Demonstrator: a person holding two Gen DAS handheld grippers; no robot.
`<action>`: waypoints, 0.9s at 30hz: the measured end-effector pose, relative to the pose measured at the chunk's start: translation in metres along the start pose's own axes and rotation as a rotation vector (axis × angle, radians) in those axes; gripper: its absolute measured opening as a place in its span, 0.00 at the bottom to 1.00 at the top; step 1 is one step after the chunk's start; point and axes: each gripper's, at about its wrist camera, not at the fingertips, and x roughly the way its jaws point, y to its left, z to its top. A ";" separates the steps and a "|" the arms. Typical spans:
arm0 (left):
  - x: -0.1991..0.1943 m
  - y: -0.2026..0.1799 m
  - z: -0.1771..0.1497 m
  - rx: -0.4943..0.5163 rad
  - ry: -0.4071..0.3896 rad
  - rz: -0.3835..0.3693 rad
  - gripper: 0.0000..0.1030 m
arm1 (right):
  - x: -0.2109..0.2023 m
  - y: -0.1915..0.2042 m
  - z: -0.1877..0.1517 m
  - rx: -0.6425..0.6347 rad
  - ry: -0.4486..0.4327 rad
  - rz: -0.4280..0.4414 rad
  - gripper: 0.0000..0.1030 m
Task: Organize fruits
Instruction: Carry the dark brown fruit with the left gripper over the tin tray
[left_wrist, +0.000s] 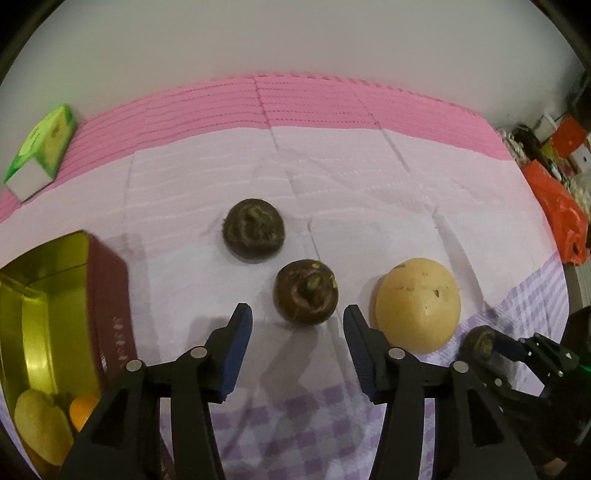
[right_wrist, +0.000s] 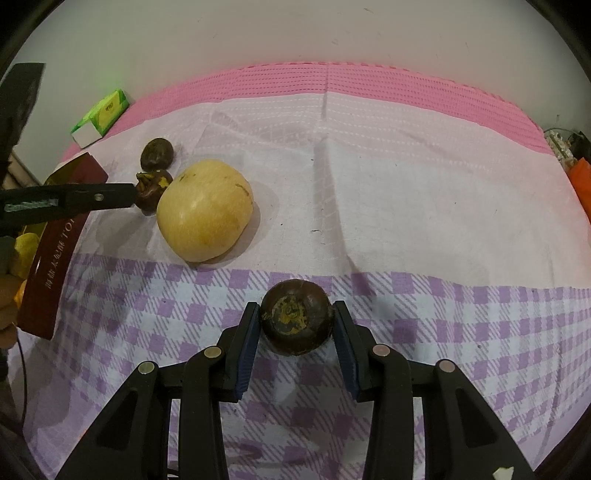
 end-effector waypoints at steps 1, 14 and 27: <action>0.003 -0.001 0.002 0.003 0.003 -0.001 0.51 | 0.000 0.000 0.000 0.002 0.000 0.003 0.37; 0.025 -0.012 0.010 0.030 0.017 0.028 0.42 | -0.001 -0.004 0.001 0.024 0.004 0.027 0.37; -0.010 -0.003 -0.014 -0.005 0.001 0.040 0.42 | -0.001 0.000 0.001 -0.001 0.000 0.001 0.37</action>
